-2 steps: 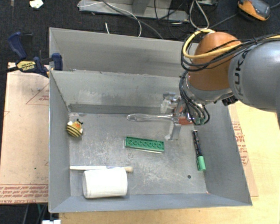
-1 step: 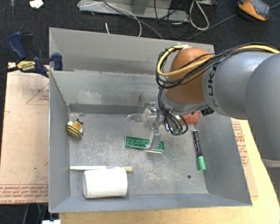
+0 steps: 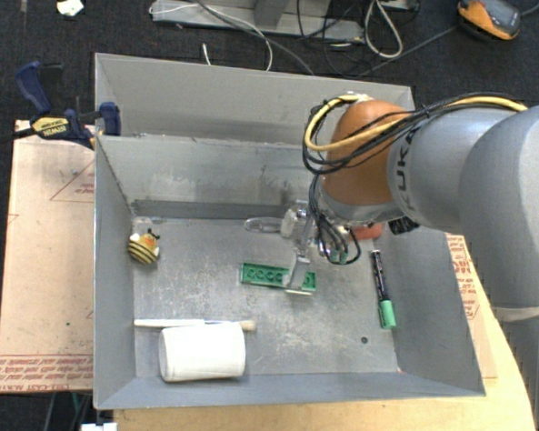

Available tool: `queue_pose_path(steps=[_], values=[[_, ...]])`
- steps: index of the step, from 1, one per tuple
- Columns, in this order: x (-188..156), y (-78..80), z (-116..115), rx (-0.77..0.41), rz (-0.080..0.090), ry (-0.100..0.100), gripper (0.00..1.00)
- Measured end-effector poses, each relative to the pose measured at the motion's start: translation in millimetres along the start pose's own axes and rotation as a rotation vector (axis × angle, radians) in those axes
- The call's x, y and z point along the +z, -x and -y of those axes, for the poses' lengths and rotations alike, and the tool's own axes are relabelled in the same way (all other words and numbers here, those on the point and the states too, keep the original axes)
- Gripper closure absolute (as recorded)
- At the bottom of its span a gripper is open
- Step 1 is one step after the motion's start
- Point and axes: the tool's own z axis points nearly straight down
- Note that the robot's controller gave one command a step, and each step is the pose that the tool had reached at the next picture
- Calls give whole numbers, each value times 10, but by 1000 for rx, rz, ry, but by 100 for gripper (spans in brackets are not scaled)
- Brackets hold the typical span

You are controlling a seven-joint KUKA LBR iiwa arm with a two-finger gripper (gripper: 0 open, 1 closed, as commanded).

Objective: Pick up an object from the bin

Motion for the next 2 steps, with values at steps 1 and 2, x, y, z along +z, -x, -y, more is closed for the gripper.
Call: queue_pose_path(steps=[1,2], values=[[12,-176,-91,53,1,5,0],[13,56,-73,100,8,4,100]])
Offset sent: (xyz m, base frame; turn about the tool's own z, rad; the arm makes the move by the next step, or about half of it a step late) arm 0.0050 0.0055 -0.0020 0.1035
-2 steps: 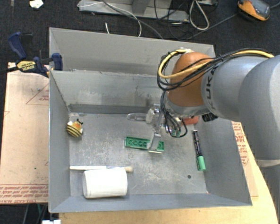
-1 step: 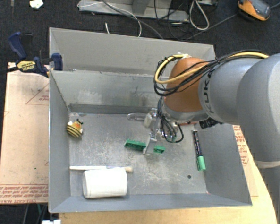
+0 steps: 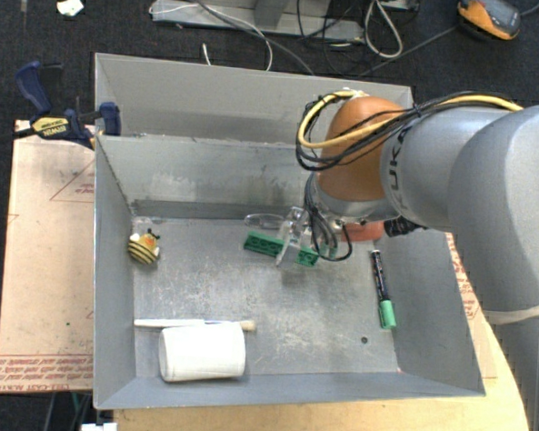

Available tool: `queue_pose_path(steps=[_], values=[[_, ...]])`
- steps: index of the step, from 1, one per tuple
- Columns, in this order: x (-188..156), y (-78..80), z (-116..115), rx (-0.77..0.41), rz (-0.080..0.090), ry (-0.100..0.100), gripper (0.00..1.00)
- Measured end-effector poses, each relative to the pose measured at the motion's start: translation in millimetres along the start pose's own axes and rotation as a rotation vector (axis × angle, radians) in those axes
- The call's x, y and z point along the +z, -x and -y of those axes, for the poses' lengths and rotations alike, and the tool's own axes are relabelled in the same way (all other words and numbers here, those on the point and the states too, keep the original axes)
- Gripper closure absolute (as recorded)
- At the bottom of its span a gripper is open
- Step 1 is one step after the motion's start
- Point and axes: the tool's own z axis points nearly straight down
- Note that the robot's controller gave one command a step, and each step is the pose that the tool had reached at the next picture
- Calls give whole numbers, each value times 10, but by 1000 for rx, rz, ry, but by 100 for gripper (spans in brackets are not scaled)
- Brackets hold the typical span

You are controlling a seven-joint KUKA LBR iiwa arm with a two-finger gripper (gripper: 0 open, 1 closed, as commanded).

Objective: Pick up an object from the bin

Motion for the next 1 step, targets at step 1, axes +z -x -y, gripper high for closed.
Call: queue_pose_path(steps=[1], values=[[0,0,0,0,0,0,100]])
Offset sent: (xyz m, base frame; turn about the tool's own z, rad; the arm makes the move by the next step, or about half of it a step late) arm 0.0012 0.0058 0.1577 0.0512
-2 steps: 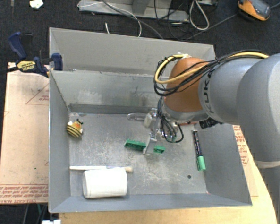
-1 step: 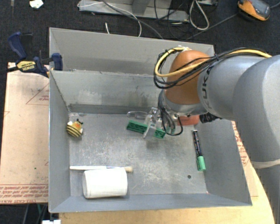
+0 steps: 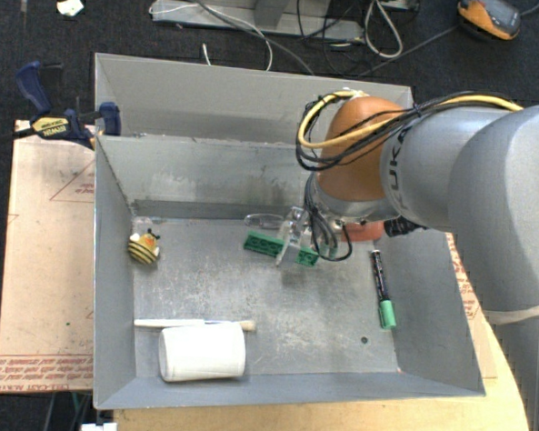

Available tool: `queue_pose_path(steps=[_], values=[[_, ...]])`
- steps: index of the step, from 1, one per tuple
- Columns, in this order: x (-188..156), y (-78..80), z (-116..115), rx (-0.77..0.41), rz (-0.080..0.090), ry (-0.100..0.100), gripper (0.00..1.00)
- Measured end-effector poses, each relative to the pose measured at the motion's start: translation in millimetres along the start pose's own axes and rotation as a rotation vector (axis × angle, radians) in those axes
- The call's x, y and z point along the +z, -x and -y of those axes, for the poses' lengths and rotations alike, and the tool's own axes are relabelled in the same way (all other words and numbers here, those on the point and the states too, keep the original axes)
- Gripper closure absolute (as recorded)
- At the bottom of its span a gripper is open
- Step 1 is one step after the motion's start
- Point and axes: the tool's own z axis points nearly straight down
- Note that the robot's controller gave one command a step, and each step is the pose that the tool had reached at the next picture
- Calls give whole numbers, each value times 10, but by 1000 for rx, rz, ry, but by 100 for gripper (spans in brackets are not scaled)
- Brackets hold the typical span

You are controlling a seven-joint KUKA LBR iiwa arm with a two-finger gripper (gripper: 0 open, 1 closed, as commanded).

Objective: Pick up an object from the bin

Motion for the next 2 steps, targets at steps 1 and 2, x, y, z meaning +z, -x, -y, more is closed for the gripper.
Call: queue_pose_path(steps=[1,2], values=[[-619,-4,-26,20,-5,0,100],[-1014,-42,65,22,2,1,100]])
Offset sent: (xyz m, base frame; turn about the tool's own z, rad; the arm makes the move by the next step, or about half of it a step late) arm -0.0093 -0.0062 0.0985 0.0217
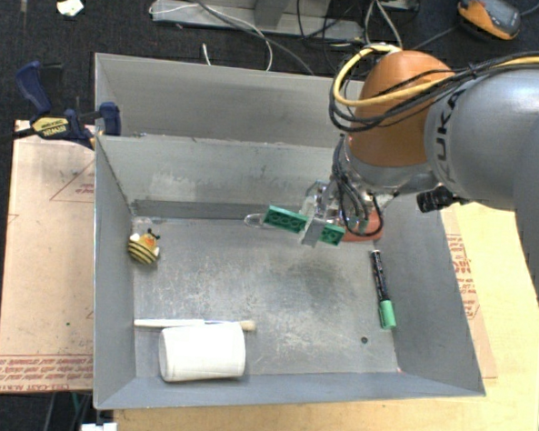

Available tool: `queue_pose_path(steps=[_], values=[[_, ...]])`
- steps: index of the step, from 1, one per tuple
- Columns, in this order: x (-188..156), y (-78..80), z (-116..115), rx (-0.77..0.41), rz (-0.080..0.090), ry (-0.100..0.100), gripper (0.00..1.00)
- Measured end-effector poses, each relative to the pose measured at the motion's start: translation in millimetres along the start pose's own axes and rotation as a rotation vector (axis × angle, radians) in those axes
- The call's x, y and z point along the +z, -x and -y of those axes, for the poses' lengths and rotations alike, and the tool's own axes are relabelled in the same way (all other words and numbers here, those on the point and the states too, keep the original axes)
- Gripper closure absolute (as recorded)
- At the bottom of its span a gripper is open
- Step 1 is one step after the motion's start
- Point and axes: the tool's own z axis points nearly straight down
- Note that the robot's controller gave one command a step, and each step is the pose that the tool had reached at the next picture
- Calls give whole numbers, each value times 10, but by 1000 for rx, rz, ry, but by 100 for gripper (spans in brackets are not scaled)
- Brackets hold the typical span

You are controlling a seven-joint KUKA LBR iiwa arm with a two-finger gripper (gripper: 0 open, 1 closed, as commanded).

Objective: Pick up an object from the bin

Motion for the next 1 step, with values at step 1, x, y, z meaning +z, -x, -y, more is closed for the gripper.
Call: queue_pose_path(steps=[1], values=[[-645,-5,-55,-15,-5,0,100]])
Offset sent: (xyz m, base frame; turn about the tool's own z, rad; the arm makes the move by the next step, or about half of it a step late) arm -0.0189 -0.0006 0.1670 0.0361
